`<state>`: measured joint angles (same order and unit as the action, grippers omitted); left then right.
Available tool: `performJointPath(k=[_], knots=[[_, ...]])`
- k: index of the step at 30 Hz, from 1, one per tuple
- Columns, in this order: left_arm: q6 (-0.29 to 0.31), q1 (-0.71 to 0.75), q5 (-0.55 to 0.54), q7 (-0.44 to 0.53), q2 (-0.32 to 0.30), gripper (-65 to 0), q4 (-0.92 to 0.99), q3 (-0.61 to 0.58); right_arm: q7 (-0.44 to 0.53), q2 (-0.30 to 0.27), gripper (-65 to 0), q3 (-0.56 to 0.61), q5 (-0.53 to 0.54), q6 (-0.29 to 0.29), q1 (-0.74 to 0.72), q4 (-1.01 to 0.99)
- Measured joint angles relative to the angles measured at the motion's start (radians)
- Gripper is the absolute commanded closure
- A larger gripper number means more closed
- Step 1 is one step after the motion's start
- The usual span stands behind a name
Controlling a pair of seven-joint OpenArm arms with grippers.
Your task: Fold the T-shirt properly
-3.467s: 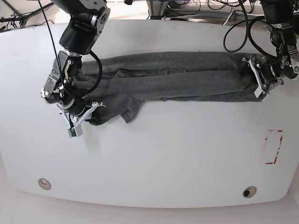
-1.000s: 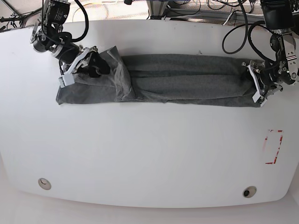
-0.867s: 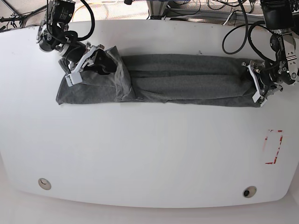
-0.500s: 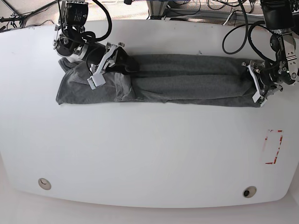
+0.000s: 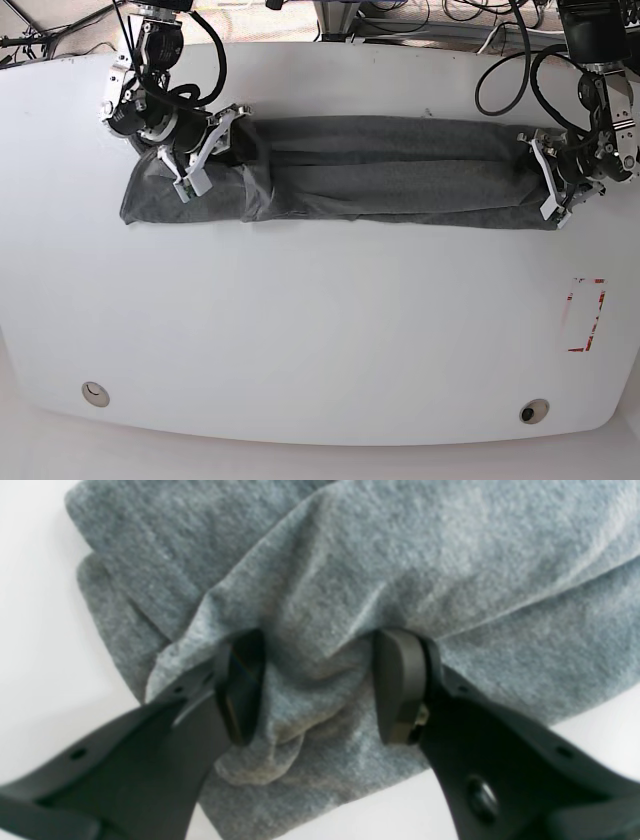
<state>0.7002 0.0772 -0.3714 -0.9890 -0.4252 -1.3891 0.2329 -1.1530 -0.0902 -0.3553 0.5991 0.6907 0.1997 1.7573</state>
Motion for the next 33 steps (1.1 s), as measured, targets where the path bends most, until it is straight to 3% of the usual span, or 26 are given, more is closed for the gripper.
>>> performJointPath(k=[10, 16, 23, 28, 33], knots=[[0.000, 0.000, 0.000, 0.000, 0.000, -32.1, 0.000, 0.000, 0.050, -0.112, -14.3, -0.067, -0.017, 0.001, -0.032, -0.095], [0.000, -0.003, 0.000, -0.002, 0.001, -32.2, 0.000, 0.000, -0.010, -0.107, -14.4, -0.133, 0.065, 0.007, -0.029, 0.014], [-0.002, -0.029, -0.054, -0.060, 0.001, -32.4, 0.010, 0.001, -0.033, -0.111, -14.4, -0.198, 0.059, 0.005, -0.037, 0.114], [-0.007, -0.051, -0.131, -0.096, 0.000, -32.5, 0.023, 0.003, -0.023, -0.092, -14.6, -0.187, -0.065, 0.006, -0.050, 0.081], [-0.005, -0.070, -0.195, -0.117, 0.007, -32.5, 0.034, 0.002, 0.082, -0.068, -14.6, -0.183, -0.171, 0.005, -0.064, 0.008]])
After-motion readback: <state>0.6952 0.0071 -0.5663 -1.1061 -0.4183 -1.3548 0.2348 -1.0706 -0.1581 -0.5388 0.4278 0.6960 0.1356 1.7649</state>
